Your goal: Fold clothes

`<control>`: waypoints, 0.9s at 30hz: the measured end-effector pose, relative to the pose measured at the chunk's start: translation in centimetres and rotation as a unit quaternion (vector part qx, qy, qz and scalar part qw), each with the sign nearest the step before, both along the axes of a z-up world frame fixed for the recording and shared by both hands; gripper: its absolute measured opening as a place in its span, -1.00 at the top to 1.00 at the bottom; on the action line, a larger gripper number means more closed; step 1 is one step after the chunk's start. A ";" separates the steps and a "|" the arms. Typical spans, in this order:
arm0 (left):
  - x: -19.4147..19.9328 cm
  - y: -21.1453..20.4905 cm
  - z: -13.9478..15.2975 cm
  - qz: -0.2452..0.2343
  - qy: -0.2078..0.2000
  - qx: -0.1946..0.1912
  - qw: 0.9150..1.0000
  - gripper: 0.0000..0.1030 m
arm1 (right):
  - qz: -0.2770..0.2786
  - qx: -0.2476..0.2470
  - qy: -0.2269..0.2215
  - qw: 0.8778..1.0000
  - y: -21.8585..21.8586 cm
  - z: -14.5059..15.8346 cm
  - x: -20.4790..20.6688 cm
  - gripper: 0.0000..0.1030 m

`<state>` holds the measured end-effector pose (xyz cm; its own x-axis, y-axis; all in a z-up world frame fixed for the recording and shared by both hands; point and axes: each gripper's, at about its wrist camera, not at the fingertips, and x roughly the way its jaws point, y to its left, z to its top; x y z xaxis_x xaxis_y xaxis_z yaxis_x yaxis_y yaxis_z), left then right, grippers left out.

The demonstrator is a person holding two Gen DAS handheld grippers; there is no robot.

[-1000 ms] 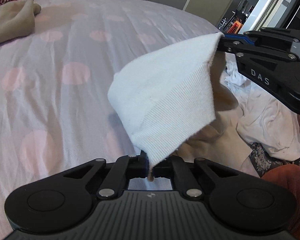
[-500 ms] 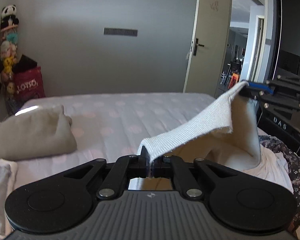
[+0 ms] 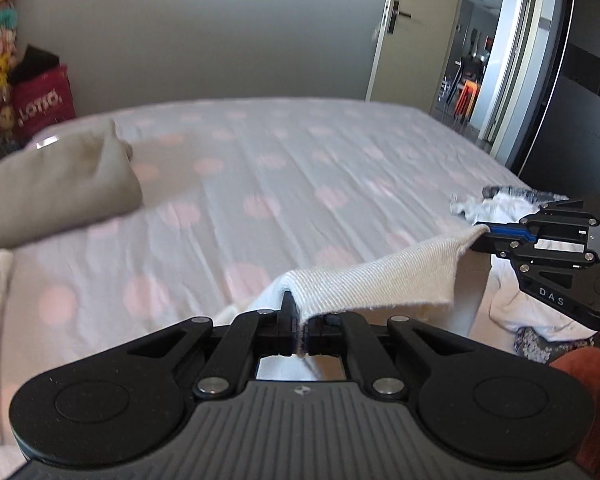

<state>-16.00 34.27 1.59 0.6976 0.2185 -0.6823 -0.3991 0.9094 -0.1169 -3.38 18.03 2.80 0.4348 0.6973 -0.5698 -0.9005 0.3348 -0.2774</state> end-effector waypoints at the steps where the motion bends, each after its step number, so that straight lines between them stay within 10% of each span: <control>1: 0.7 0.6 -1.0 -0.001 0.008 -0.005 1.000 0.97 | -0.006 -0.009 0.009 1.000 0.3 -1.1 0.6 0.88; 12: 6.6 3.0 -8.1 -0.011 0.050 -0.033 0.998 0.89 | -0.055 -0.062 0.076 0.994 3.3 -9.5 7.4 0.87; 19: 5.4 3.1 -7.1 0.024 0.037 -0.042 0.998 0.14 | -0.079 -0.035 0.130 0.988 1.4 -10.0 9.3 0.24; 27: 3.7 -2.5 -6.1 0.000 0.067 -0.022 0.997 0.01 | -0.121 -0.001 0.199 0.972 -1.7 -10.5 9.0 0.23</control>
<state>-12.27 31.77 -4.55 0.5987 0.1870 -0.7789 -0.4146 0.9043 -0.1017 5.60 16.29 -7.66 0.3315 0.6005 -0.7277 -0.8311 0.5509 0.0760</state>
